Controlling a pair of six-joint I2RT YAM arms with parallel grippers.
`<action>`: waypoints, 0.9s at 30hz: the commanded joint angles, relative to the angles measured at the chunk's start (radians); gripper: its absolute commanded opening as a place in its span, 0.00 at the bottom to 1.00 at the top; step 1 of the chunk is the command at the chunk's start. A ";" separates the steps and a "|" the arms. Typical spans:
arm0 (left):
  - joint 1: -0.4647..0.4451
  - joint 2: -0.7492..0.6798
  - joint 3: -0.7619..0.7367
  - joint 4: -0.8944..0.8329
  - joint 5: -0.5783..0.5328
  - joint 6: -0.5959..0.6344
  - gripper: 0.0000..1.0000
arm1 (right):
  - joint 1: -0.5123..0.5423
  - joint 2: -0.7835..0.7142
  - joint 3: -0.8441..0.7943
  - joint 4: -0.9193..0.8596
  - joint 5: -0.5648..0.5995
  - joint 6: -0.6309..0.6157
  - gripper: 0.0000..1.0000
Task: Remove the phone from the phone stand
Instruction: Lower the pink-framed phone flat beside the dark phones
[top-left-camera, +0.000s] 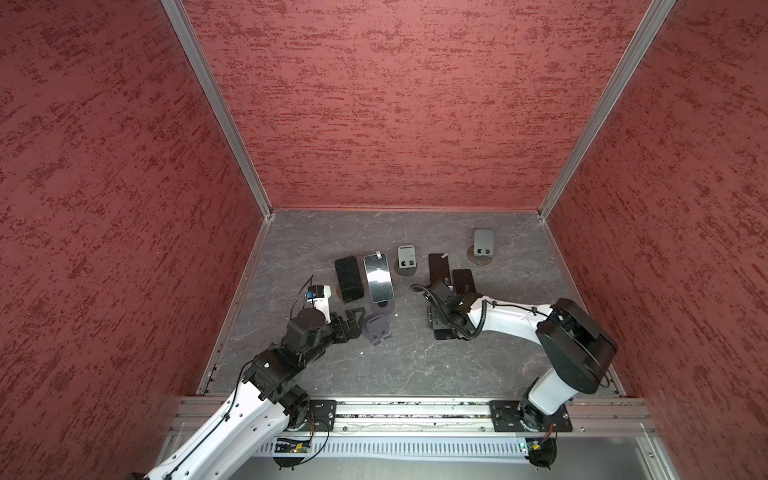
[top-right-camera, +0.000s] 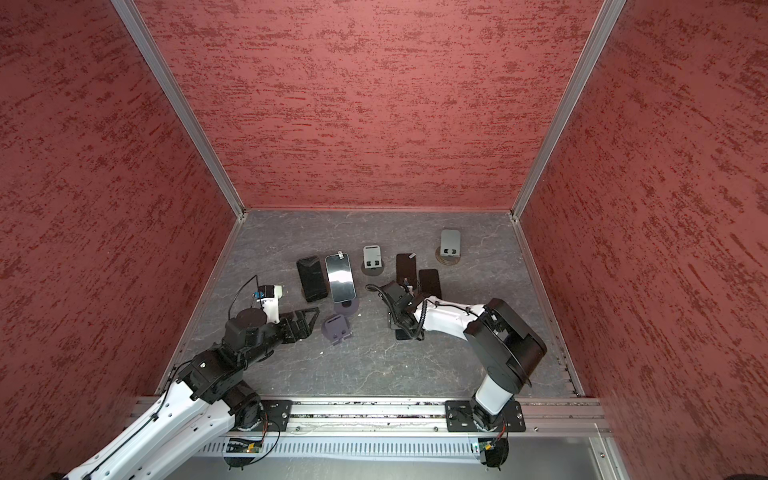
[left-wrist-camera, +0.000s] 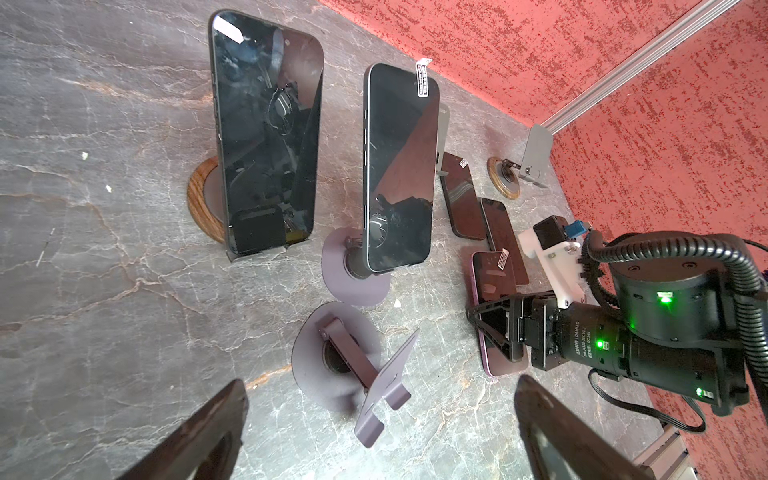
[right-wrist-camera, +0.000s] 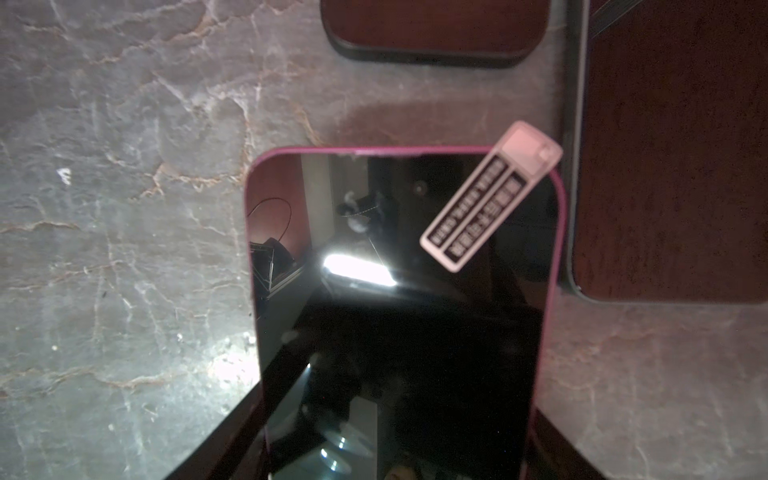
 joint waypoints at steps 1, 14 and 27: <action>-0.006 -0.014 -0.007 -0.016 -0.015 0.016 0.99 | -0.007 0.054 -0.007 -0.037 0.031 0.020 0.71; -0.006 -0.005 -0.003 -0.008 -0.020 0.018 1.00 | -0.008 0.070 -0.020 -0.040 0.027 0.042 0.76; -0.006 0.020 0.002 0.016 -0.017 0.023 1.00 | -0.008 0.063 -0.034 -0.051 0.027 0.032 0.79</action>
